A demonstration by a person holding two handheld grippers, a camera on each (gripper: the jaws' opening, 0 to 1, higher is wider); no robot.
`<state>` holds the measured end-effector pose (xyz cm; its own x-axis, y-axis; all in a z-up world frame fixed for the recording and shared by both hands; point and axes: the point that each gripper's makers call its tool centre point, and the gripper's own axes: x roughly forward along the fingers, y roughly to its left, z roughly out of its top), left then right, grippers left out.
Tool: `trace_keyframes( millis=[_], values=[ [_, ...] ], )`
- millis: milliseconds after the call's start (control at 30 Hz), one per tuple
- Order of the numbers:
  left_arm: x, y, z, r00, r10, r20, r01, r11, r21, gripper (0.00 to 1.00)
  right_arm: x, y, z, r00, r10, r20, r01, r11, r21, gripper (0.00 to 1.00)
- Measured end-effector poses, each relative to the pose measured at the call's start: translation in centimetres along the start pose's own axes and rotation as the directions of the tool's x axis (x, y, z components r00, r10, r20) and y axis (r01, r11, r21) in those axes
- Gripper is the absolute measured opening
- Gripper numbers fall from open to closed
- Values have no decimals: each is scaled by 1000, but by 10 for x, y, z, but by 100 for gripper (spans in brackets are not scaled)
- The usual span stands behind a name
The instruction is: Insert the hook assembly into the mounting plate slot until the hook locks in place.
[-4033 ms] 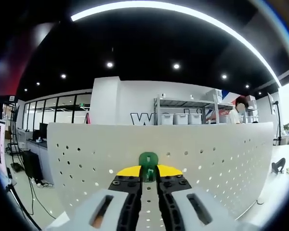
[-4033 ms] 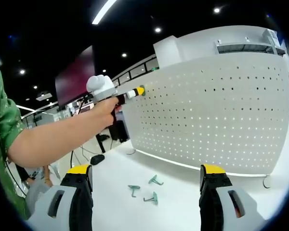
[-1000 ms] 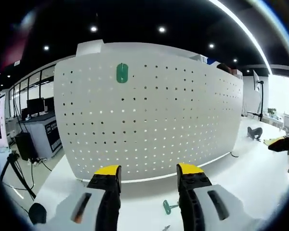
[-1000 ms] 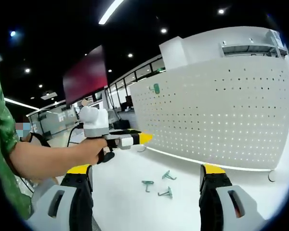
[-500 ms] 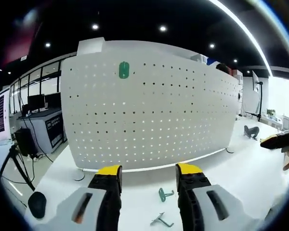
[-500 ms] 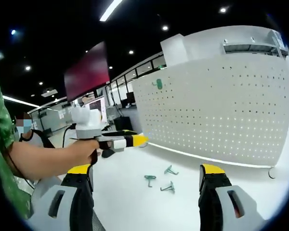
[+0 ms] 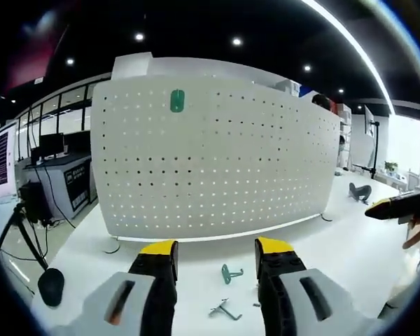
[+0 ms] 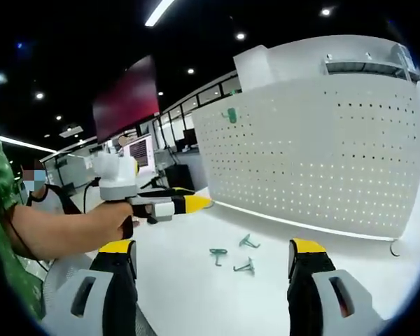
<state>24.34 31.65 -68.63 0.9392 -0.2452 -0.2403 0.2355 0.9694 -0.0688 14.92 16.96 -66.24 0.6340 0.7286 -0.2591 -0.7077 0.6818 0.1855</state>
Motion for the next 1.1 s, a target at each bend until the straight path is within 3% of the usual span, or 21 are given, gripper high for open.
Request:
trace_keyframes(
  millis=[500,1100],
  values=[
    [-16,-2,-5,1000,-10,-5,10,1000,-7,44,16,-2,-12,999,21,-42,-21,1000,4,83],
    [-25,-13,-13,999,-38,-22,38,999,-1,43,32,-20,-29,995,-2,-97,3,1000,9,73]
  ],
)
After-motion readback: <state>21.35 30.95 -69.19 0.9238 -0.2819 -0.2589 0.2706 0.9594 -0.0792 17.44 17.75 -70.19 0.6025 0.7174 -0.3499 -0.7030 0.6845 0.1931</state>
